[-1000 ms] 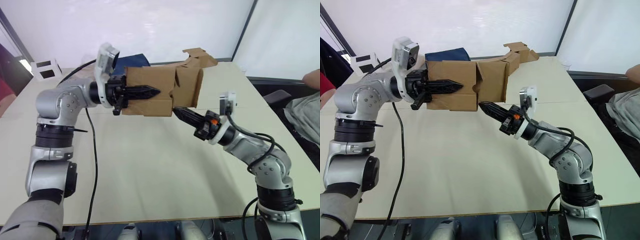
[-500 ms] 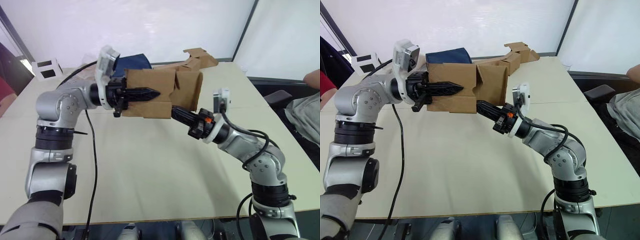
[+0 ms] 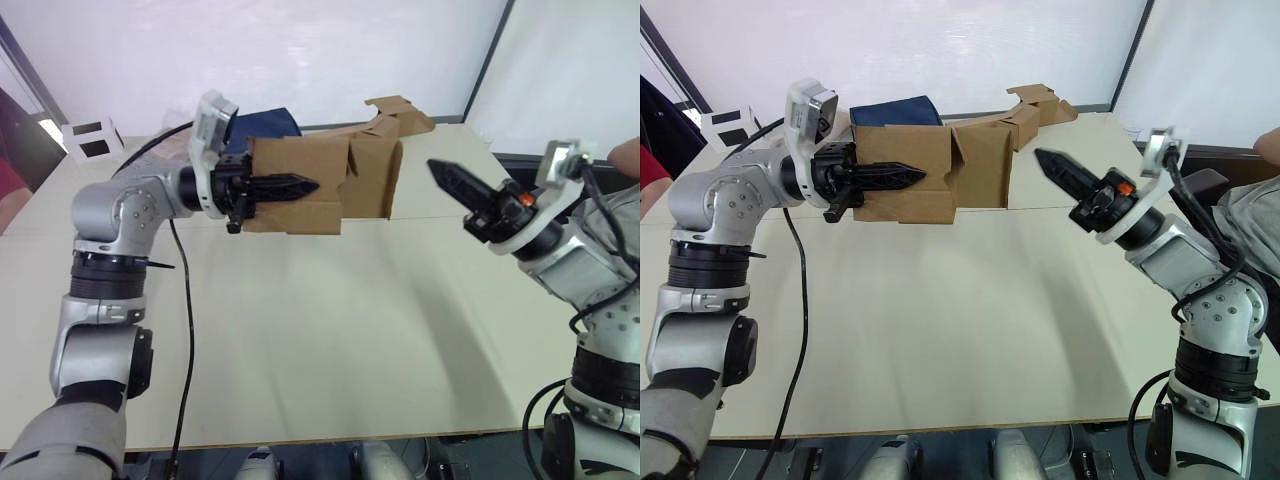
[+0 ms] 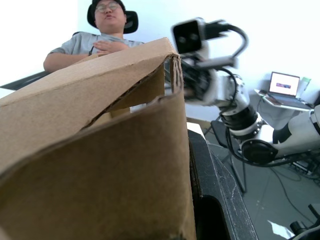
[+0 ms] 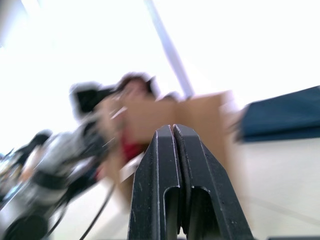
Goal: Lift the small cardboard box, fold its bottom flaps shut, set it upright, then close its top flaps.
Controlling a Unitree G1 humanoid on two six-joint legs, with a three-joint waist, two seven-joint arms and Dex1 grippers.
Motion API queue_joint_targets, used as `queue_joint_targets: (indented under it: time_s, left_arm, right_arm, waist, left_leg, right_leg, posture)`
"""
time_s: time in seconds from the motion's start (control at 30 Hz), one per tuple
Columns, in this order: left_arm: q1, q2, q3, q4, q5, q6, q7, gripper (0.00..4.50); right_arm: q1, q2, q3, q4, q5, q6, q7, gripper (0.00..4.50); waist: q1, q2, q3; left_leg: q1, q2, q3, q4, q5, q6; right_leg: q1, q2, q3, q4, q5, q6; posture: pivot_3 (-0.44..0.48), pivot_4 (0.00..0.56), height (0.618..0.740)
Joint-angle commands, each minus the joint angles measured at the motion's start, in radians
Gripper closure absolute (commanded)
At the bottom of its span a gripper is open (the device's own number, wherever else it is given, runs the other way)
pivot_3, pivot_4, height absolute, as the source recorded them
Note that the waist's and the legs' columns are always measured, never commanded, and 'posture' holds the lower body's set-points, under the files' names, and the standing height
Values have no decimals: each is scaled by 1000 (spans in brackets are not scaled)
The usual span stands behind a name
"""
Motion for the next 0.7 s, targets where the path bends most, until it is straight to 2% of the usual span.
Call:
queue_joint_targets:
  time_s: [0.03,0.13,0.2,0.37,0.7]
  left_arm:
    - [-29,-3,11,-14,-16,-14,-2,4500]
    - [-27,-6,11,-17,-17,-14,-2,4500]
    - [-23,-5,10,-21,-17,-11,-3,4500]
    - [-13,8,14,-28,-15,-5,2,4500]
    - [-7,12,14,-26,-17,-1,9,4500]
  right_arm:
    - [-46,26,66,59,-171,-108,-16,4480]
    - [-65,54,145,87,-287,-164,2,4480]
    - [-68,83,166,94,-305,-177,17,4480]
    - [-27,142,154,-16,-152,-101,87,4480]
    - [13,170,130,-118,29,-6,52,4480]
  waist:
    - [-1,0,0]
    - [-3,0,0]
    - [-2,0,0]
    - [1,0,0]
    - [0,0,0]
  left_leg:
    - [0,0,0,0,0,0]
    - [0,0,0,0,0,0]
    - [0,0,0,0,1,-2]
    - [0,0,0,0,2,-4]
    - [0,0,0,0,0,-1]
  right_leg:
    - [0,0,0,0,0,0]
    - [-1,0,0,0,0,0]
    - [-1,0,0,0,0,0]
    - [-1,0,0,0,0,0]
    - [0,0,0,1,0,0]
  posture:
    - [0,150,740]
    - [0,150,740]
    - [0,150,740]
    - [0,150,740]
    - [0,150,740]
